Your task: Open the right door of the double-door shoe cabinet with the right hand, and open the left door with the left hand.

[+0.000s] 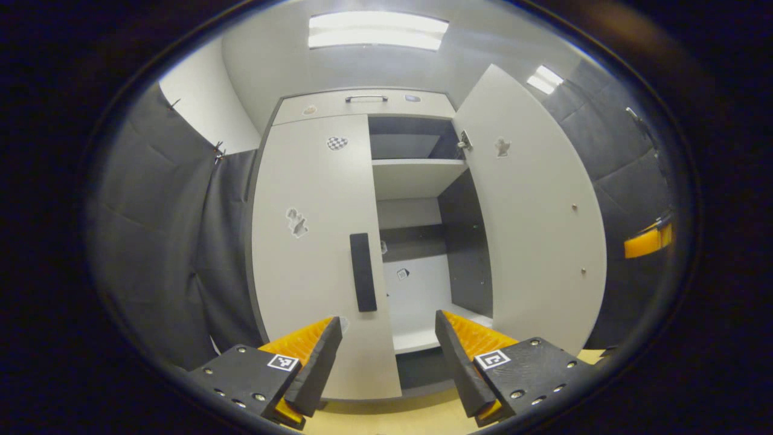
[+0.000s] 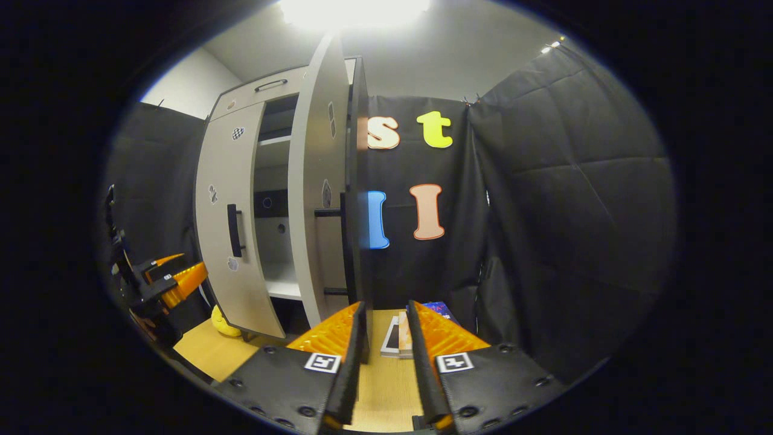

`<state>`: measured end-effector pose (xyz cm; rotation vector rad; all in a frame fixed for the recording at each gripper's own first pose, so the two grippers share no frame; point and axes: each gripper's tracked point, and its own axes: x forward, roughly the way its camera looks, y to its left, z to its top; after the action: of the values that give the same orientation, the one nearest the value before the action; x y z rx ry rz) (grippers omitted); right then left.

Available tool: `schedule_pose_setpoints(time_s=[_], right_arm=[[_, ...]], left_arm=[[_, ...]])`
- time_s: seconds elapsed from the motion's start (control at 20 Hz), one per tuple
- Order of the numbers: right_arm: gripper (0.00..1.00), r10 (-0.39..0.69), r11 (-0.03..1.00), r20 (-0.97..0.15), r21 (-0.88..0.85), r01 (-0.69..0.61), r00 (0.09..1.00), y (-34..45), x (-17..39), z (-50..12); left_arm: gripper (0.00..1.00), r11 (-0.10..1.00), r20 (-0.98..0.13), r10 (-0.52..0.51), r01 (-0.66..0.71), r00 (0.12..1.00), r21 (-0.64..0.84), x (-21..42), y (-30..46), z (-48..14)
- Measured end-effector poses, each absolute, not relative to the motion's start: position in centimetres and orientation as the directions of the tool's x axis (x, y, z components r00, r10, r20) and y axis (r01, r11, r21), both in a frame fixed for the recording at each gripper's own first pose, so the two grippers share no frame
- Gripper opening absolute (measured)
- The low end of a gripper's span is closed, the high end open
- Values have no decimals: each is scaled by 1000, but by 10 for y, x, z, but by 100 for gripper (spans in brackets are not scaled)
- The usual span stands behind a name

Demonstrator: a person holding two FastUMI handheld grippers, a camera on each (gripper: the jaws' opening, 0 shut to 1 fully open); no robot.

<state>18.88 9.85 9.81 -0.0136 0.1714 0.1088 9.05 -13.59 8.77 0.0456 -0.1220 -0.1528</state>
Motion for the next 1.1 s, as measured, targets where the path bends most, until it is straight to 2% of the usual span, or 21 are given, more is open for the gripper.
schedule_pose_setpoints(time_s=[0.2,0.25,0.7,0.8,1.1], right_arm=[[93,18,999,-138,-28,-22,990,82,193,102],[96,11,1000,-137,-21,-14,990,83,193,102],[94,-69,996,-162,-72,57,984,64,185,99],[96,-90,995,-162,-64,80,983,62,184,98],[94,-116,993,-152,-14,115,982,50,174,99]], left_arm=[[89,989,130,-135,127,982,73,123,-139,106],[89,990,128,-129,121,983,71,133,-139,109],[90,994,90,-102,98,991,43,213,-145,115],[91,994,62,-106,106,992,9,228,-146,109],[89,1000,51,-25,25,998,10,260,-124,109]])
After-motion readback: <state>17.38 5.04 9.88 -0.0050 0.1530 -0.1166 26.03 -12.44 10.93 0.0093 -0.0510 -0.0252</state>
